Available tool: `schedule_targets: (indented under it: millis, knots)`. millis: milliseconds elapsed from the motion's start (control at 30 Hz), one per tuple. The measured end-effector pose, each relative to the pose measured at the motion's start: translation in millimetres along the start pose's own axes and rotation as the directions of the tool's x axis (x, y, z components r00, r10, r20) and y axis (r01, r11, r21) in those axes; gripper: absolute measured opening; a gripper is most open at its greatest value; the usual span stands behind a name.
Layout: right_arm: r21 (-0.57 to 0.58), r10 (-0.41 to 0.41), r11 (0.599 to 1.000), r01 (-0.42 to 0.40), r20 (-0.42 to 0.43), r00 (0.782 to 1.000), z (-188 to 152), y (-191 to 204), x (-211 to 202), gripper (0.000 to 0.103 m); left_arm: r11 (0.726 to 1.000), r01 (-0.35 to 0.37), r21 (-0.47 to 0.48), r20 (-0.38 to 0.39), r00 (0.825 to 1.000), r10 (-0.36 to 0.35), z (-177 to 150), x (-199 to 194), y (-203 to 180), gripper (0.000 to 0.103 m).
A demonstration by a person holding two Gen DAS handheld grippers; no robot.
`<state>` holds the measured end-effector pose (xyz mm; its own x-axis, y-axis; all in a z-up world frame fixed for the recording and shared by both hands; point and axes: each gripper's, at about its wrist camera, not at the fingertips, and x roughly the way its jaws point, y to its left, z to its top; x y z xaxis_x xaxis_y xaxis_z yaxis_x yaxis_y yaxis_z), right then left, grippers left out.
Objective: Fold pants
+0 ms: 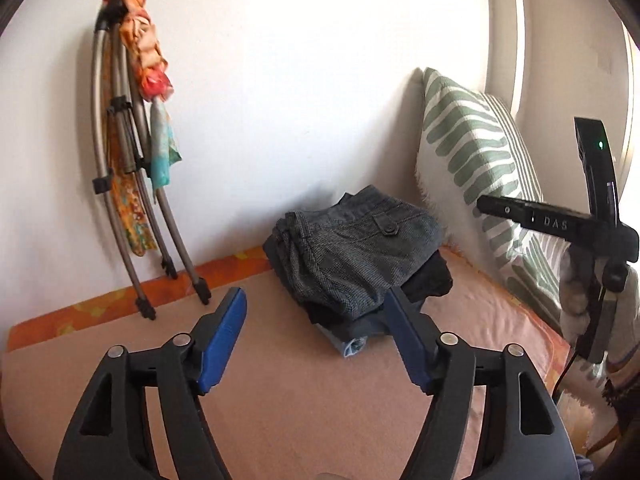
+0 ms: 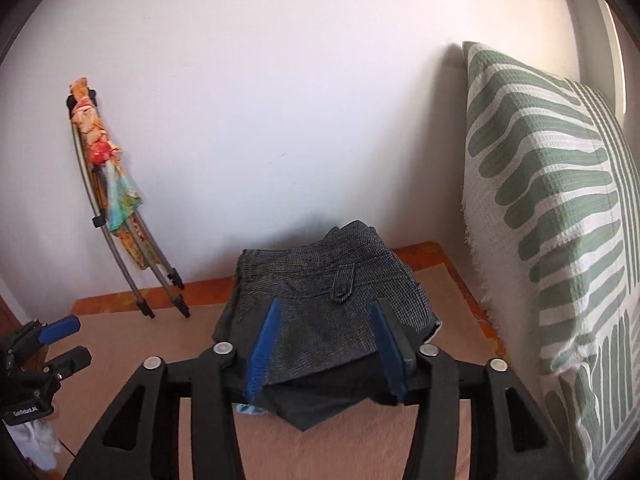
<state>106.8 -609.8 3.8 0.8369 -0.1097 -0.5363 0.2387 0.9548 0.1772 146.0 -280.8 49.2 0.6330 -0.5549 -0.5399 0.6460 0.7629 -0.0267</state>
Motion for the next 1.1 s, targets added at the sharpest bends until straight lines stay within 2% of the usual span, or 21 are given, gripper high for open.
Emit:
schedule_targets:
  millis: [67,100,233,367,433,633,833,1033,1100]
  knots:
    - [-0.007,0.008,1.000,-0.008,0.016,1.000,-9.5,10.3,-21.9,0.063,1.000,-0.004,0.000,0.024,1.000,0.004,-3.6,-20.1,-7.7,0.077]
    - [-0.010,0.006,1.000,-0.006,0.021,1.000,-14.8,16.4,-34.5,0.070,1.000,-0.010,0.001,0.031,0.999,0.010,-5.5,-28.0,-11.3,0.081]
    - [-0.037,-0.017,0.999,0.020,0.066,0.998,-39.4,39.3,-80.2,0.086,1.000,-0.012,-0.001,0.022,1.000,0.012,-16.1,-52.0,-23.0,0.082]
    - [-0.064,-0.028,0.997,0.035,0.111,0.993,-63.5,56.0,-111.3,0.093,0.999,-0.011,-0.042,0.019,1.000,0.012,-34.2,-72.2,-29.4,0.082]
    - [-0.063,-0.039,0.997,0.048,0.137,0.990,-76.5,62.7,-124.3,0.103,0.998,-0.016,-0.060,0.009,1.000,0.016,-45.3,-79.0,-32.1,0.083]
    - [-0.077,-0.066,0.994,0.079,0.158,0.985,-109.1,79.5,-130.8,0.103,0.996,-0.081,-0.023,-0.013,0.997,0.081,-81.5,-89.7,-42.3,0.083]
    - [-0.062,-0.062,0.995,0.072,0.149,0.987,-132.5,93.2,-122.9,0.103,0.991,-0.106,-0.081,0.009,0.994,0.107,-105.2,-92.6,-27.8,0.083]
    - [-0.067,-0.051,0.996,0.060,0.127,0.991,-147.9,105.2,-99.3,0.103,0.986,-0.131,-0.102,0.014,0.991,0.133,-122.7,-83.2,-12.6,0.091]
    - [-0.064,-0.063,0.995,0.072,0.133,0.989,-152.0,106.3,-93.1,0.103,0.983,-0.153,-0.101,0.028,0.987,0.157,-127.2,-80.8,-8.5,0.100]
